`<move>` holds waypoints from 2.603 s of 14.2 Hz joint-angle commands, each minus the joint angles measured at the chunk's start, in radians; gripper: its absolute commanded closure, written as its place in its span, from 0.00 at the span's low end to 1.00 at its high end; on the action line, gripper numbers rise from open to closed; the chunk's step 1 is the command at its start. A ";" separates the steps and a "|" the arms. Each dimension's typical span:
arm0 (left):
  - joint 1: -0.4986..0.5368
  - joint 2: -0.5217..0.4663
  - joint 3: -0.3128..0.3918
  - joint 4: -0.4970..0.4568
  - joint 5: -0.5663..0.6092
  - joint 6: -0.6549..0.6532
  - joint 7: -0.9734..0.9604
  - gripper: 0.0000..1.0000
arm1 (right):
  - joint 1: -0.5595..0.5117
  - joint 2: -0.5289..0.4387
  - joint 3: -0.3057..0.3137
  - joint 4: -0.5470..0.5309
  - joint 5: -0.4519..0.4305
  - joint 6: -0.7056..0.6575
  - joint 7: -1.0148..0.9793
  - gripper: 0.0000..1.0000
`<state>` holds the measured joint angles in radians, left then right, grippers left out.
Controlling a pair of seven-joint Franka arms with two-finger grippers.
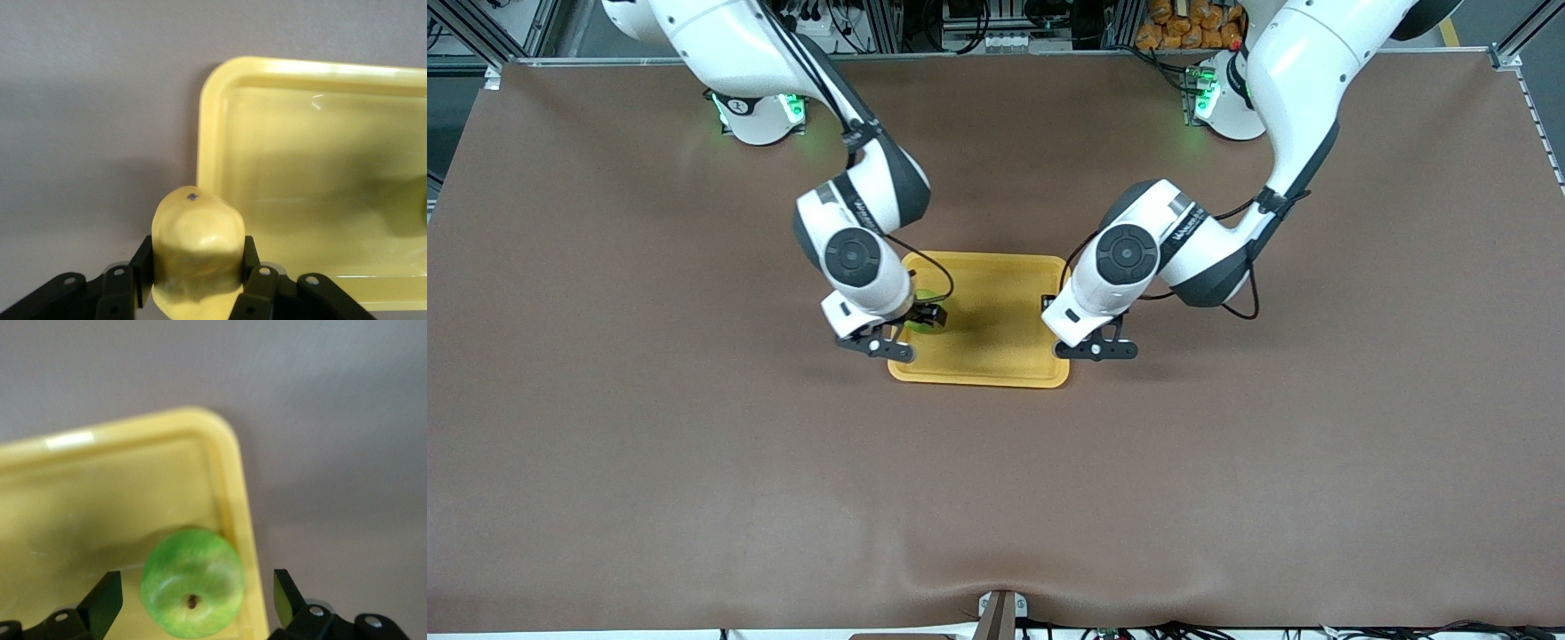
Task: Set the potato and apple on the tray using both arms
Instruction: 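Release the apple onto the tray and withdraw the right gripper, then lower the potato onto the tray and open the left gripper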
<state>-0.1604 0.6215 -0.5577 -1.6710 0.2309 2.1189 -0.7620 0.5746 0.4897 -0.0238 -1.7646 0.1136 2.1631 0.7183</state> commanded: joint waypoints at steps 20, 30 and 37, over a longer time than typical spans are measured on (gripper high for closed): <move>-0.214 0.159 0.131 0.126 0.065 -0.008 -0.166 0.58 | -0.561 -0.450 0.010 0.266 -0.110 -0.691 -0.606 0.00; -0.148 0.039 0.130 0.126 0.071 -0.098 -0.177 0.00 | -0.610 -0.536 -0.027 0.217 -0.094 -0.756 -0.622 0.00; 0.093 -0.219 0.122 0.126 0.065 -0.290 -0.140 0.00 | -0.590 -0.539 -0.027 0.237 -0.054 -0.807 -0.531 0.00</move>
<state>-0.1304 0.4743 -0.4277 -1.5132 0.2824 1.8769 -0.9159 -0.0134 -0.0200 -0.0488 -1.5145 0.0271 1.3733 0.1657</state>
